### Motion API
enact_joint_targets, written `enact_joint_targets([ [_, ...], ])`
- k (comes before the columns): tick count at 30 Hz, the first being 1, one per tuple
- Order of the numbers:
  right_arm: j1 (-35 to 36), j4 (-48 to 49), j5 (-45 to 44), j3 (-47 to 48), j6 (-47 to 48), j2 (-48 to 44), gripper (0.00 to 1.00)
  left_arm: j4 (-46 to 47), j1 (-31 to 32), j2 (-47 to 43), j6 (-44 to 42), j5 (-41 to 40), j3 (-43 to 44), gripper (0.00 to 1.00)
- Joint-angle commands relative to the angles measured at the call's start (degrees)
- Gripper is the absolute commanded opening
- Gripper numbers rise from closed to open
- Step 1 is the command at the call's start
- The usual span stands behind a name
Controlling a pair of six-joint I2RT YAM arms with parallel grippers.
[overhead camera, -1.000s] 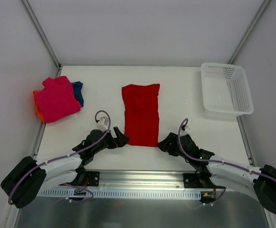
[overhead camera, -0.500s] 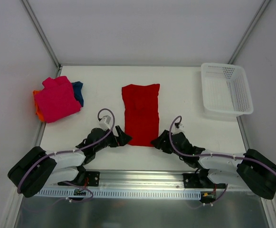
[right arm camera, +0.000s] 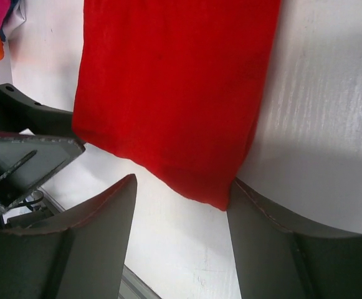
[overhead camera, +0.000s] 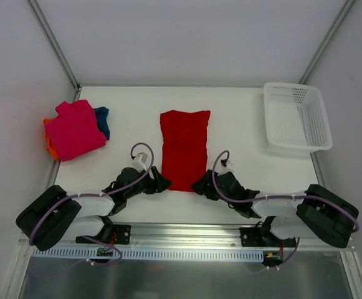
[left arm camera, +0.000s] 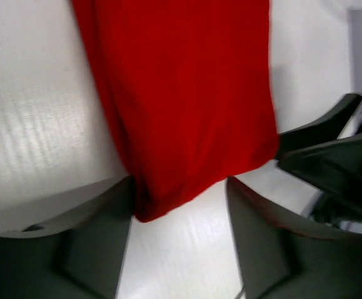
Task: Fold and stack the t-shirts
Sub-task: Fold the tshirt
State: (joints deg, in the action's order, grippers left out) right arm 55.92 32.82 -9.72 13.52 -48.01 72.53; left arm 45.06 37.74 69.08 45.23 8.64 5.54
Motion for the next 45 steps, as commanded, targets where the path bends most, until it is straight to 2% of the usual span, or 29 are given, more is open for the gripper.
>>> enact_joint_targets([
  [1, 0.9, -3.7, -0.6, 0.4, -0.4, 1.5, 0.62, -6.0, -0.6, 2.8, -0.4, 0.9, 0.1, 0.56],
  [2, 1.2, -4.2, -1.1, 0.5, -0.4, 1.1, 0.62, -6.0, -0.6, 3.5, -0.5, 1.0, 0.2, 0.44],
  [5, 1.7, -6.3, -2.4, 0.9, -0.1, -0.2, 0.60, -5.9, -0.6, 4.2, -0.7, 1.2, 0.2, 0.29],
  [6, 1.8, -7.6, -2.8, 1.0, 0.1, -0.5, 0.59, -6.2, -0.6, 4.5, -0.8, 1.2, 0.4, 0.15],
  [9, 2.3, -11.0, -4.3, 1.5, 0.8, -2.5, 0.39, -7.6, -0.6, 4.6, -1.1, 1.0, 1.0, 0.00],
  [10, 2.3, -11.9, -4.6, 1.9, 1.2, -2.9, 0.30, -7.9, -0.6, 4.6, -1.2, 0.8, 1.1, 0.00],
  [13, 2.6, -13.8, -6.1, 1.9, 1.9, -4.5, 0.16, -8.8, -0.6, 4.0, -1.6, 0.6, 1.5, 0.00],
  [16, 2.9, -14.7, -6.6, 1.7, 2.4, -5.4, 0.07, -9.7, -0.6, 3.5, -1.8, 0.4, 2.0, 0.00],
  [20, 3.7, -16.5, -8.2, 1.8, 3.1, -6.2, 0.00, -11.6, -0.6, 3.3, -2.3, 1.3, 2.7, 0.00],
  [25, 5.5, -19.5, -9.2, 2.6, 3.8, -7.3, 0.00, -13.0, -0.5, 1.6, -1.2, 2.6, 1.8, 0.00],
  [28, 7.8, -23.5, -10.3, 3.1, 3.2, -8.5, 0.00, -16.1, 1.4, -3.7, 0.8, 1.5, 0.1, 0.00],
  [34, 12.8, -29.1, -14.3, 4.0, 0.9, -10.7, 0.00, -30.4, 7.1, -17.6, 3.5, -4.6, 0.1, 0.00],
  [37, 13.9, -33.9, -16.6, 7.5, 2.4, -11.1, 0.00, -38.2, 7.3, -23.7, 2.6, -6.3, 3.1, 0.00],
  [41, 14.0, -38.2, -19.1, 13.5, 6.3, -10.0, 0.00, -43.4, 7.3, -24.0, 0.1, -7.3, 8.9, 0.00],
  [45, 13.9, -40.9, -21.9, 20.4, 10.5, -5.3, 0.00, -44.2, 7.3, -18.0, -1.9, -7.9, 14.0, 0.00],
])
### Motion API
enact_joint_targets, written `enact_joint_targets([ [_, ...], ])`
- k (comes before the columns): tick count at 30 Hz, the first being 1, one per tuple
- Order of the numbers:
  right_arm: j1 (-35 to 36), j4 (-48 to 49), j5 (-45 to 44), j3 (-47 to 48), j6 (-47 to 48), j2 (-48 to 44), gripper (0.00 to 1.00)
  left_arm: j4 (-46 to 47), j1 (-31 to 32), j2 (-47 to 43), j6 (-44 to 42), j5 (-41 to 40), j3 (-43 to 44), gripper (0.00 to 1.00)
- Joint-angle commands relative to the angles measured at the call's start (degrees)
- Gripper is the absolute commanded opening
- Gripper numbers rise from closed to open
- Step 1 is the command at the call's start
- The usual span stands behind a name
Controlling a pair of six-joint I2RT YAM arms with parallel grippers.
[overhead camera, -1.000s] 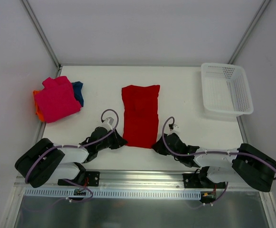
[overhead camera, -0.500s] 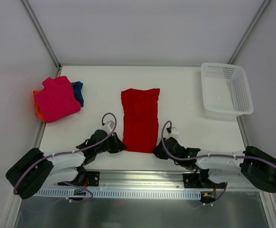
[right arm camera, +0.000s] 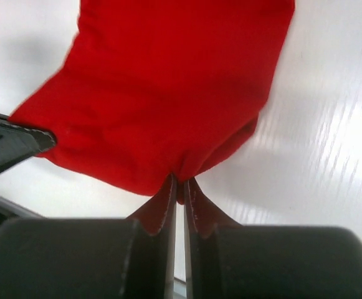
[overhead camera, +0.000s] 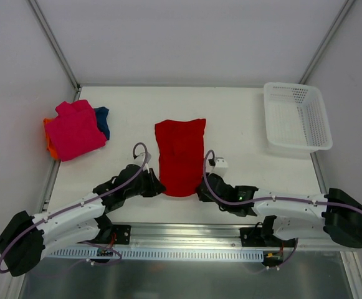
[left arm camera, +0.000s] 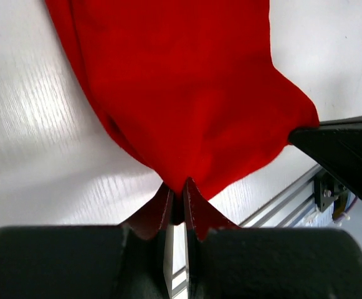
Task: Fold and stack the t-shirts
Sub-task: Fold the tshirt
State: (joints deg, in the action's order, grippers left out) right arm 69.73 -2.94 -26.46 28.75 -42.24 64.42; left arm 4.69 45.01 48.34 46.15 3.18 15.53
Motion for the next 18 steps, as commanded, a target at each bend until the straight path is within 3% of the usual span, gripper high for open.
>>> enact_joint_targets([
  [1, 0.1, -6.2, -5.6, 8.0, 5.4, 3.6, 0.00, -3.9, 0.0, 4.7, -3.3, -2.7, 5.6, 0.00],
  [7, -2.1, -9.1, -8.6, 15.5, 11.3, 7.6, 0.00, -6.1, -0.1, 7.0, -6.3, -7.8, 11.5, 0.00],
  [18, -15.1, -8.9, -3.8, 24.0, 21.0, 11.4, 0.00, -8.6, -4.3, 18.7, -13.0, -11.0, 27.0, 0.00],
])
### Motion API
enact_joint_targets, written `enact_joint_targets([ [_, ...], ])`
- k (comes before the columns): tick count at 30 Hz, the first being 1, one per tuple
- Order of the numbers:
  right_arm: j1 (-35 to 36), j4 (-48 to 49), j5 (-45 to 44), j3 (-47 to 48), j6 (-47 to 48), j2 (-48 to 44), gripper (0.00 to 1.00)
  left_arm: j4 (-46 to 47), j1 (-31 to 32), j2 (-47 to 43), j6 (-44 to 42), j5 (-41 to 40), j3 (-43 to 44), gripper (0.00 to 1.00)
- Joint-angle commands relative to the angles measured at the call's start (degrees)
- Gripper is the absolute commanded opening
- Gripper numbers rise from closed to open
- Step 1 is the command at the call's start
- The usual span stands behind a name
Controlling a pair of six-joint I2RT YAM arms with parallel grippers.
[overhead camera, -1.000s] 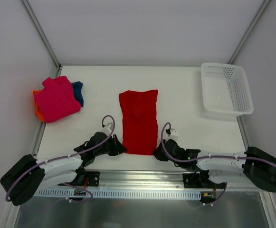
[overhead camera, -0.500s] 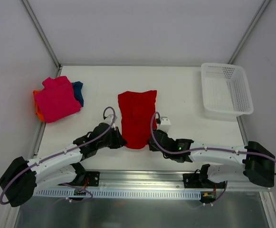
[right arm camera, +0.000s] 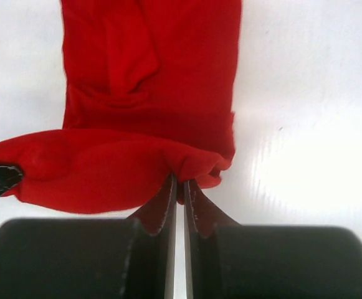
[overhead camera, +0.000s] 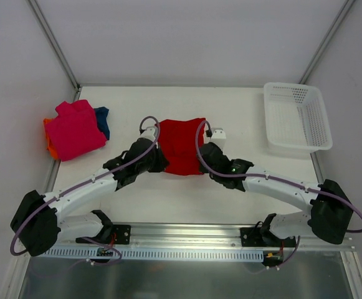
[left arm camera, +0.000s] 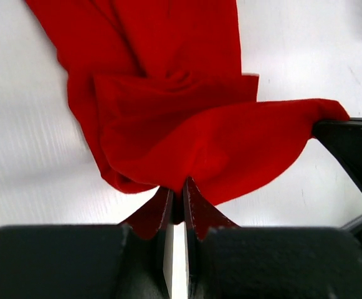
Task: Fold and stack the t-shirts
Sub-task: Fold the tshirt
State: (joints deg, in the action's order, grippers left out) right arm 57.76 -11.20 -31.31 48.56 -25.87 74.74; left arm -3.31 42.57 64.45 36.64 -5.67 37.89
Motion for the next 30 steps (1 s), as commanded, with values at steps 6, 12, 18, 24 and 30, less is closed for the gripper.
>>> enact_joint_targets([
  [6, -10.4, 0.9, 6.0, 11.8, 10.8, 8.5, 0.00, -0.5, -7.0, 10.9, -6.7, -0.9, 12.1, 0.00],
  [12, -15.7, 1.1, 10.5, 21.2, 15.1, 18.7, 0.00, -0.5, -10.1, 20.0, -9.0, 0.3, 20.1, 0.00],
  [18, -19.6, 1.2, 14.3, 29.4, 17.2, 25.9, 0.00, -0.4, -13.2, 27.0, -10.1, 1.5, 25.5, 0.00],
  [24, -22.2, 1.1, 16.5, 34.8, 18.1, 31.9, 0.00, 0.1, -16.1, 32.6, -11.1, 3.1, 29.4, 0.00],
  [30, -24.0, 1.1, 17.2, 37.7, 18.4, 34.1, 0.00, 1.2, -18.0, 34.7, -10.4, 4.3, 31.7, 0.00],
])
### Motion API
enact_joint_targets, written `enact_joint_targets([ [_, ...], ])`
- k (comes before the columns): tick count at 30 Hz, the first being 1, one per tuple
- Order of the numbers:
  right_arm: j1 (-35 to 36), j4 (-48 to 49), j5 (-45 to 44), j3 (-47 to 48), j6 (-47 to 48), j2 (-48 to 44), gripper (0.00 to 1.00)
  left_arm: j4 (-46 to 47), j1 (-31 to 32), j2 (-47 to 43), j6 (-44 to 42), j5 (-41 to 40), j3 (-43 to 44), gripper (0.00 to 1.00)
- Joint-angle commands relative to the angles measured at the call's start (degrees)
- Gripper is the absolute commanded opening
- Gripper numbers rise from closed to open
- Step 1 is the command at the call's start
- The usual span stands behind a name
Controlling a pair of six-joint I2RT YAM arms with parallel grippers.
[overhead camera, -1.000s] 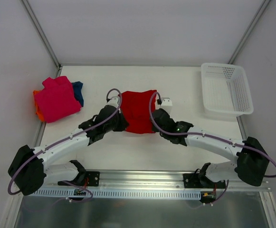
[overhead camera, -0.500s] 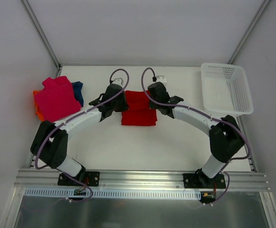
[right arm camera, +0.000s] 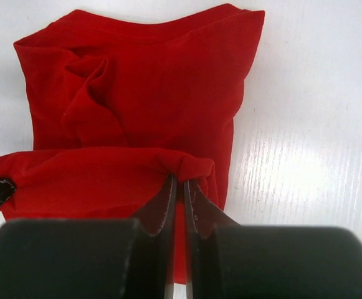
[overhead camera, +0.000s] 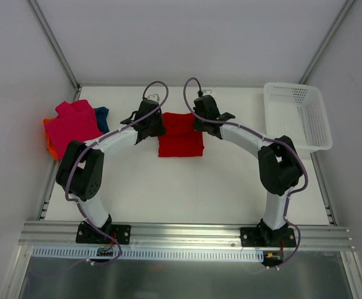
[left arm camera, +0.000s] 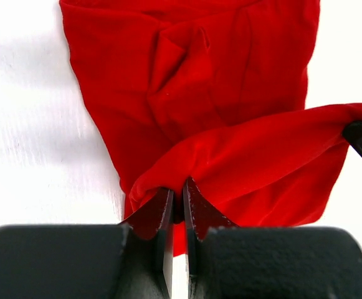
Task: Fold and stack the t-shirts
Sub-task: Fold the tshirt
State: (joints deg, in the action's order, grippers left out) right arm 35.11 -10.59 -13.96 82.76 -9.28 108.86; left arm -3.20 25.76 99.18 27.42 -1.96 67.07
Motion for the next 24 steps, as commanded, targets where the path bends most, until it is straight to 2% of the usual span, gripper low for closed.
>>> enact_joint_targets([
  [1, -1.7, 0.6, -0.3, 4.4, 2.1, 0.0, 0.00, 1.3, -1.4, -0.1, -1.1, 0.7, 2.8, 0.00],
  [9, -4.2, -0.3, 1.0, 11.4, 2.4, 2.3, 0.00, 1.3, -3.0, 2.2, -1.1, 3.5, 9.0, 0.00],
  [16, -6.7, -3.2, 3.1, 23.1, 3.5, 10.7, 0.00, 1.4, -5.5, 10.0, 0.1, 5.6, 17.6, 0.00],
  [20, -8.6, -3.5, 5.2, 36.2, 3.1, 18.8, 0.00, 1.3, -7.2, 16.5, 1.3, 4.6, 24.9, 0.00],
  [23, -10.1, -3.3, 8.0, 44.2, 2.0, 26.7, 0.00, 1.4, -8.5, 20.8, 2.6, 0.6, 30.1, 0.00],
  [24, -10.5, -3.1, 8.5, 49.5, 1.8, 28.7, 0.00, 1.6, -8.8, 21.8, 2.6, -0.1, 31.7, 0.00],
])
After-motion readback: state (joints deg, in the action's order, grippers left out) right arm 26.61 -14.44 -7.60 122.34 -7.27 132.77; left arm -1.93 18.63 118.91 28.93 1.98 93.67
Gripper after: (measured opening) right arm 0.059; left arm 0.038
